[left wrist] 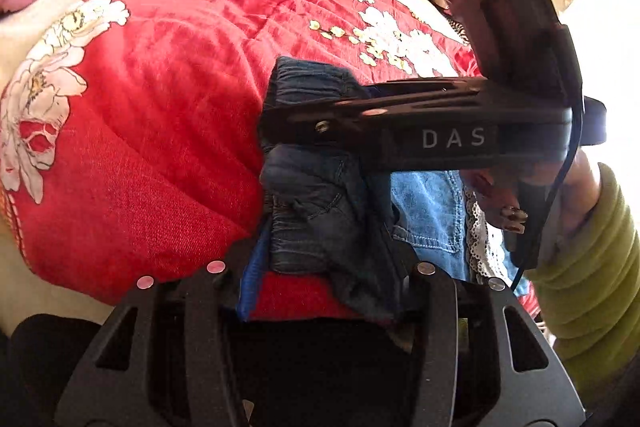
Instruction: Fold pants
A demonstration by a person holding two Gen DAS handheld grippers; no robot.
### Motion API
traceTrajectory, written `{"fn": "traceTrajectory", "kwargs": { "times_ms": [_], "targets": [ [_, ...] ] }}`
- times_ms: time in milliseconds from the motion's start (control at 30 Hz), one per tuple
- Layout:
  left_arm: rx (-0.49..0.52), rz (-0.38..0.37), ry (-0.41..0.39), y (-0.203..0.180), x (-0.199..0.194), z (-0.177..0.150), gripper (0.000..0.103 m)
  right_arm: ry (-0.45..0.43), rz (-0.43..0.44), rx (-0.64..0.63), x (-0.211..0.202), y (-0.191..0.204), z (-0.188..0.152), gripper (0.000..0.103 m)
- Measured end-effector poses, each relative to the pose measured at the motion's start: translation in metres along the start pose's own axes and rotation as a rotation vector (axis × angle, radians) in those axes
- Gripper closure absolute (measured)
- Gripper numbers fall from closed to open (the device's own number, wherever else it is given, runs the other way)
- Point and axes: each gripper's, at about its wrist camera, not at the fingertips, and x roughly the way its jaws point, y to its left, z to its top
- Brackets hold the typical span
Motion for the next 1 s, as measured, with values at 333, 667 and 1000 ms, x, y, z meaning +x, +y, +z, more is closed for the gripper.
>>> {"fn": "traceTrajectory", "kwargs": {
  "times_ms": [333, 667, 1000],
  "targets": [
    [0.016, -0.159, 0.004, -0.045, -0.010, 0.015, 0.056, -0.245, 0.071, 0.070, -0.104, -0.027, -0.052, 0.077],
    [0.175, -0.422, 0.114, -0.160, 0.017, 0.024, 0.044, -0.451, -0.012, 0.292, -0.198, -0.089, -0.146, 0.020],
    [0.288, -0.232, 0.044, -0.172, 0.018, 0.010, 0.043, -0.459, -0.149, 0.564, -0.207, -0.115, -0.258, 0.017]
  ]
}}
